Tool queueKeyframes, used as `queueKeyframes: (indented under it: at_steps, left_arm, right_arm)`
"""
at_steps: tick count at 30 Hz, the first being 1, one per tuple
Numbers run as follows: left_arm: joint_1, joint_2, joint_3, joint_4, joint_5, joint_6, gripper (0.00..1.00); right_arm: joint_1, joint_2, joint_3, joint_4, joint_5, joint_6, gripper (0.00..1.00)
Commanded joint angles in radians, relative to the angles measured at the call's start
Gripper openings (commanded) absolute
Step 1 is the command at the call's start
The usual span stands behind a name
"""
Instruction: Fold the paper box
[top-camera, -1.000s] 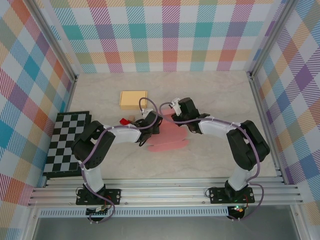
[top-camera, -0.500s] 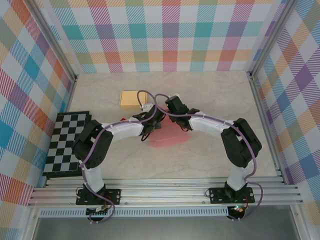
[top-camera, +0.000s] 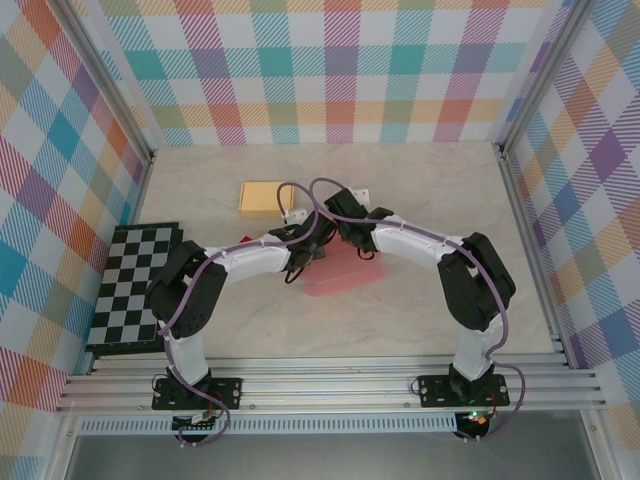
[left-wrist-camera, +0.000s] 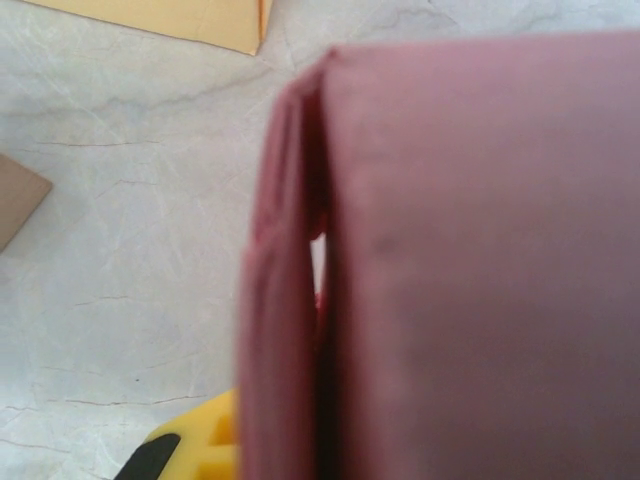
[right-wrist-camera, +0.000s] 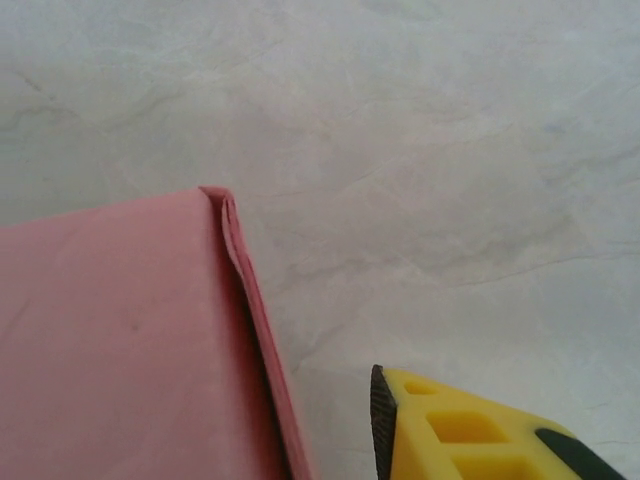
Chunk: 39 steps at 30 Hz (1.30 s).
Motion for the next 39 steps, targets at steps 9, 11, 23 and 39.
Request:
queueKeyframes:
  at_steps: [9,11,23,39]
  left_arm:
    - [0.009,0.0,0.023,-0.037,-0.006,-0.037,0.0]
    - [0.01,-0.003,0.022,-0.038,0.01,-0.041,0.0]
    - [0.011,-0.036,0.009,-0.049,0.048,-0.051,0.0]
    - [0.03,-0.034,0.015,-0.058,0.083,-0.073,0.0]
  right_arm:
    - [-0.012,-0.115,-0.185,0.229,-0.25,-0.127,0.39]
    - [-0.013,-0.121,-0.211,0.287,-0.251,-0.165,0.39]
    - [-0.015,-0.082,-0.245,0.462,-0.116,-0.314,0.37]
    - [-0.068,-0.133,-0.321,0.401,-0.348,-0.308,0.43]
